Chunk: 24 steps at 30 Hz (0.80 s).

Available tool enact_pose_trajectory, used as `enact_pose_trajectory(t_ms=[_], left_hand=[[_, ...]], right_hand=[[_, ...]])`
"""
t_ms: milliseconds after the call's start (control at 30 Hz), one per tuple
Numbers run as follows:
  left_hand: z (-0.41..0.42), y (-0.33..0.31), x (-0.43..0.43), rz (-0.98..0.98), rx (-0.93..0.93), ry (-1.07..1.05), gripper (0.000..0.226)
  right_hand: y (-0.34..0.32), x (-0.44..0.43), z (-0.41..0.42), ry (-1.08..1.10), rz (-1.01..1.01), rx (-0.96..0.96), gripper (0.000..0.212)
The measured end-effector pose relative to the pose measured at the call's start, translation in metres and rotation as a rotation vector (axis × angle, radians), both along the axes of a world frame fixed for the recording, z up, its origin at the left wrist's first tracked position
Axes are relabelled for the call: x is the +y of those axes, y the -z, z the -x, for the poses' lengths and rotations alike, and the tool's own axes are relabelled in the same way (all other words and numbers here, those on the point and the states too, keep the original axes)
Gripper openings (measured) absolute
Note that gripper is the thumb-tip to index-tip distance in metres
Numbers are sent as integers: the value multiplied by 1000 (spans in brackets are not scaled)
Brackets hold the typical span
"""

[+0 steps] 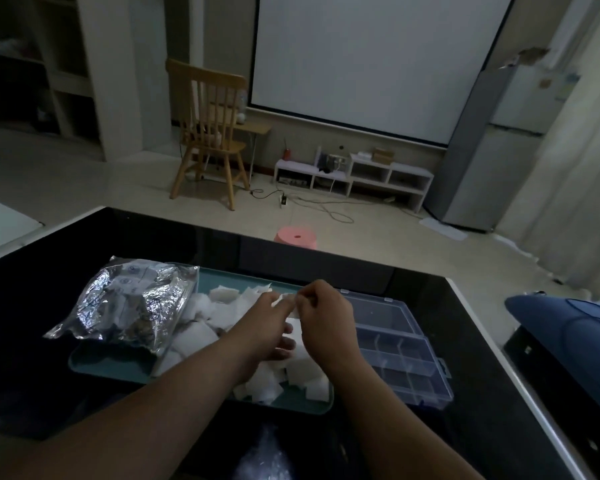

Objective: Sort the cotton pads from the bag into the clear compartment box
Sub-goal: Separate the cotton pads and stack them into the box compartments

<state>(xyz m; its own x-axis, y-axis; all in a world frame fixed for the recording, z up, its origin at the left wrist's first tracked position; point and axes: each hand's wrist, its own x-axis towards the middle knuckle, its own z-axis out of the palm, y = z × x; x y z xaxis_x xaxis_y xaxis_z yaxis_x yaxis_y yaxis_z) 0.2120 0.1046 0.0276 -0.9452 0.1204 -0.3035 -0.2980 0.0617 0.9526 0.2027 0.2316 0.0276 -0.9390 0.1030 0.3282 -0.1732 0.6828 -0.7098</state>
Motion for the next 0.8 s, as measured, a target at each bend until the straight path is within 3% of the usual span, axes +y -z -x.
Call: enact_pose_trajectory(t_ms=[167, 300, 400, 467, 567, 800], left_hand=[[-5, -13, 1, -539, -157, -50, 39], [6, -15, -10, -605, -225, -151, 20], [17, -13, -22, -605, -220, -254, 11], [23, -10, -33, -584, -190, -320, 18], [28, -1, -47, -484, -153, -392, 24], [21, 11, -43, -383, -209, -331, 17]], right_hand=[[-11, -18, -17, -114, 97, -23, 5], [-24, -7, -17, -262, 268, -91, 10], [-24, 14, -2, -106, 325, -121, 13], [-15, 26, 9, -30, 112, -184, 11], [2, 31, 13, -126, -281, -286, 10], [27, 26, 14, -296, -623, -364, 57]])
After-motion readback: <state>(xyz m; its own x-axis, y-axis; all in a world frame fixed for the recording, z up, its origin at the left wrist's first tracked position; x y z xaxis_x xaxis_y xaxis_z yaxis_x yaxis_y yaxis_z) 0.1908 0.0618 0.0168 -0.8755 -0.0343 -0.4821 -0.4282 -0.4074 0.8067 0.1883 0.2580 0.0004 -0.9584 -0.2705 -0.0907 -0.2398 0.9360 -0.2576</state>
